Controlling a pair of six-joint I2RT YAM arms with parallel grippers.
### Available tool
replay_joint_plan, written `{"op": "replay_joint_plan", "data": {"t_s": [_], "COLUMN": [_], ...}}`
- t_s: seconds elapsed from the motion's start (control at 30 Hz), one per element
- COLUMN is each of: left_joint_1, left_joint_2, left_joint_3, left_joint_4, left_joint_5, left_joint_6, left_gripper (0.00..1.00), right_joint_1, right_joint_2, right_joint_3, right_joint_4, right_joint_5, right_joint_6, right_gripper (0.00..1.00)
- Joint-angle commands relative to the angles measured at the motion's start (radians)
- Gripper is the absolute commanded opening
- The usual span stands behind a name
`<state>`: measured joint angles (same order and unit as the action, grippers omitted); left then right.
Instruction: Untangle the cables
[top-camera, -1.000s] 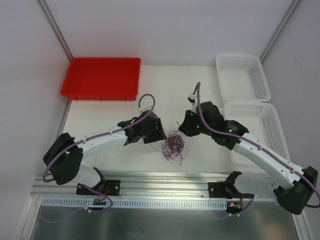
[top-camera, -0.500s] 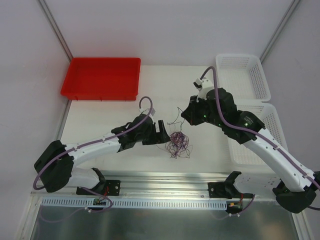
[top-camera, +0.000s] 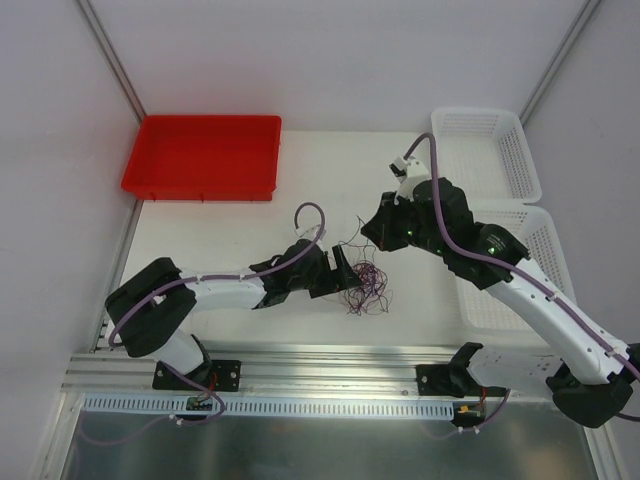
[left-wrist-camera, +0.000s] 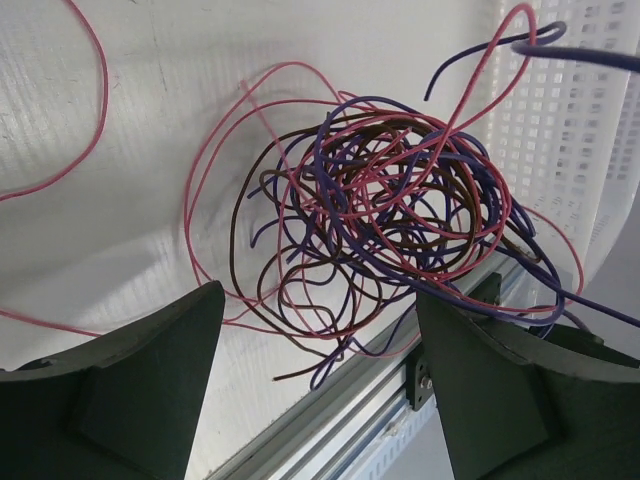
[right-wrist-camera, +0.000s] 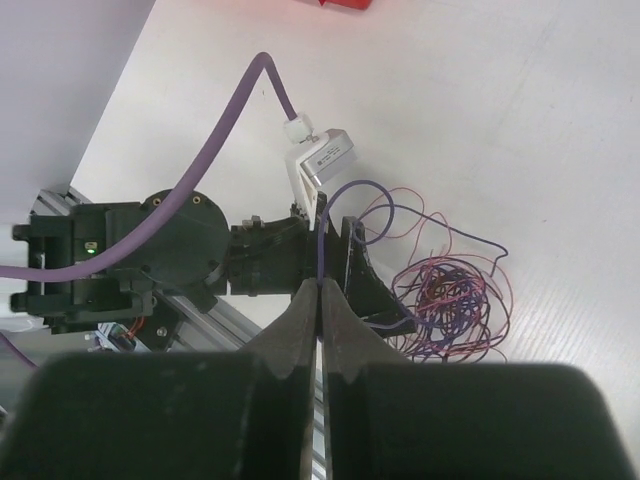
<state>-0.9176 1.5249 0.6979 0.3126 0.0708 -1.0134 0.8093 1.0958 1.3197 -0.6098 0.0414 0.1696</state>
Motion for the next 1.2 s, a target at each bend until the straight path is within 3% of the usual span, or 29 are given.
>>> {"op": "replay_joint_plan", "data": {"t_s": [0.0,0.2,0.33,0.47,0.5,0.6,0.77,0.9,1.17], "left_joint_1": [-0.009,-0.017,-0.018,-0.021,-0.021,-0.021,-0.015,0.008,0.193], "left_joint_2": [0.029,0.067,0.129,0.182,0.193,0.195,0.14,0.086,-0.018], "left_joint_3": [-0.066,-0.087,-0.077,-0.049,-0.052,-0.049,-0.029,0.011,-0.061], "left_joint_4": [0.257,0.35,0.445,0.441,0.438,0.381,0.17,-0.118,-0.277], "left_joint_5": [0.012,-0.031,-0.032,-0.066,-0.09,-0.155,-0.272,-0.403,-0.419], "left_joint_6": [-0.114,-0.122,-0.142,-0.148,-0.149,-0.145,-0.113,-0.103,-0.1], "left_gripper": [0.78,0.73,0.6,0.3,0.18,0.0,0.0,0.0,0.0], "right_joint_1": [-0.001,-0.001,0.008,0.021,0.025,0.027,0.028,0.022,-0.019], "right_joint_2": [-0.036,-0.045,-0.044,-0.037,-0.04,-0.056,-0.1,-0.132,-0.171], "right_joint_3": [-0.023,-0.071,-0.085,-0.083,-0.082,-0.079,-0.015,0.071,0.205], "right_joint_4": [0.073,0.099,0.14,0.143,0.14,0.124,0.041,-0.063,-0.189], "right_joint_5": [0.003,-0.015,-0.034,-0.032,-0.034,-0.032,0.009,0.067,0.161], "right_joint_6": [0.065,0.1,0.131,0.137,0.137,0.137,0.097,0.035,-0.05], "right_gripper": [0.01,0.01,0.01,0.01,0.01,0.01,0.01,0.01,0.01]}}
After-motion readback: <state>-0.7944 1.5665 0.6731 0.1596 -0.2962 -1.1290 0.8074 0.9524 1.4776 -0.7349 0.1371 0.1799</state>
